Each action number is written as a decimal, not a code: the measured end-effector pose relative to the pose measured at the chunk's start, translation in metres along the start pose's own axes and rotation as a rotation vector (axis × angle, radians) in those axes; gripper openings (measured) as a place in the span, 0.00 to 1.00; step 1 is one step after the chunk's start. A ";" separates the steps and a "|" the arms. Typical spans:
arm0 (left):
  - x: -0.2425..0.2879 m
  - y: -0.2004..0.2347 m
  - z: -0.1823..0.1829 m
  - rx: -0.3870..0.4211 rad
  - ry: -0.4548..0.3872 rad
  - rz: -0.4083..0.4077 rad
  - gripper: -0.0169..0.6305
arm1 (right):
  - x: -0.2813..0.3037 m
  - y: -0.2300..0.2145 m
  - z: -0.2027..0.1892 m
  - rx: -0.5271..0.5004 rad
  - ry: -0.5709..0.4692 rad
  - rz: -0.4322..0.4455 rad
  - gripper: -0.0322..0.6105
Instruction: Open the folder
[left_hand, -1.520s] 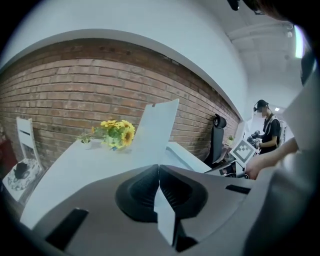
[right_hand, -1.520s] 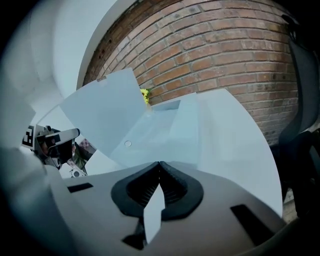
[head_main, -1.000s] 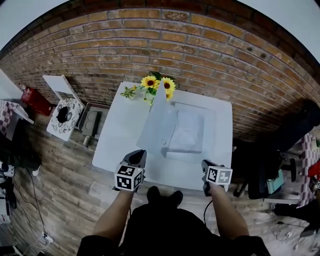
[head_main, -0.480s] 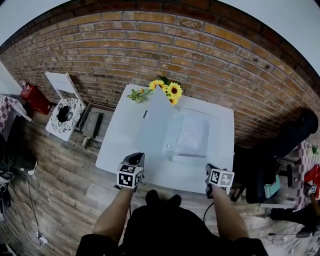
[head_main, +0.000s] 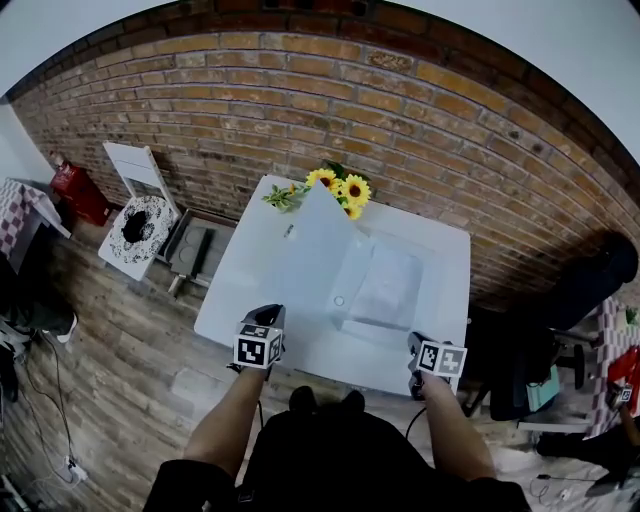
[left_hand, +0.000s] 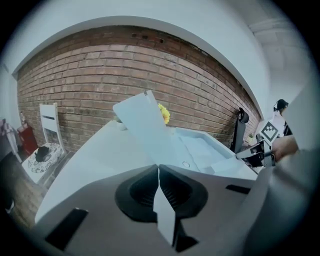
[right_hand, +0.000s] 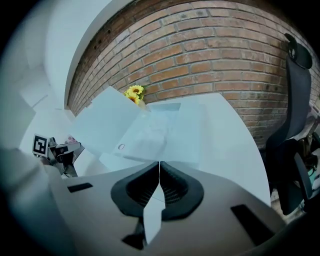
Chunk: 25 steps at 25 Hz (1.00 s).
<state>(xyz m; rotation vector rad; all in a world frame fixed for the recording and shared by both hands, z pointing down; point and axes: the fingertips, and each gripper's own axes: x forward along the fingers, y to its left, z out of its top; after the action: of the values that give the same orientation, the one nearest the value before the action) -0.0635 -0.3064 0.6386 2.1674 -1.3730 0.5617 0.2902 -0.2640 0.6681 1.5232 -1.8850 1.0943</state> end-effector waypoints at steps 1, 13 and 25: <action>0.000 0.000 0.000 -0.007 -0.001 0.014 0.06 | 0.001 -0.001 0.000 -0.004 0.004 0.010 0.08; -0.002 -0.001 0.002 0.023 0.032 0.108 0.06 | -0.013 0.011 0.043 -0.038 -0.114 0.127 0.07; -0.006 -0.002 0.003 -0.008 0.028 0.125 0.06 | -0.063 0.060 0.112 -0.191 -0.357 0.280 0.07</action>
<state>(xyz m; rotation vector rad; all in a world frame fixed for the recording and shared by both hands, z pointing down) -0.0636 -0.3031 0.6321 2.0702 -1.5006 0.6291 0.2629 -0.3155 0.5385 1.4479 -2.4278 0.7575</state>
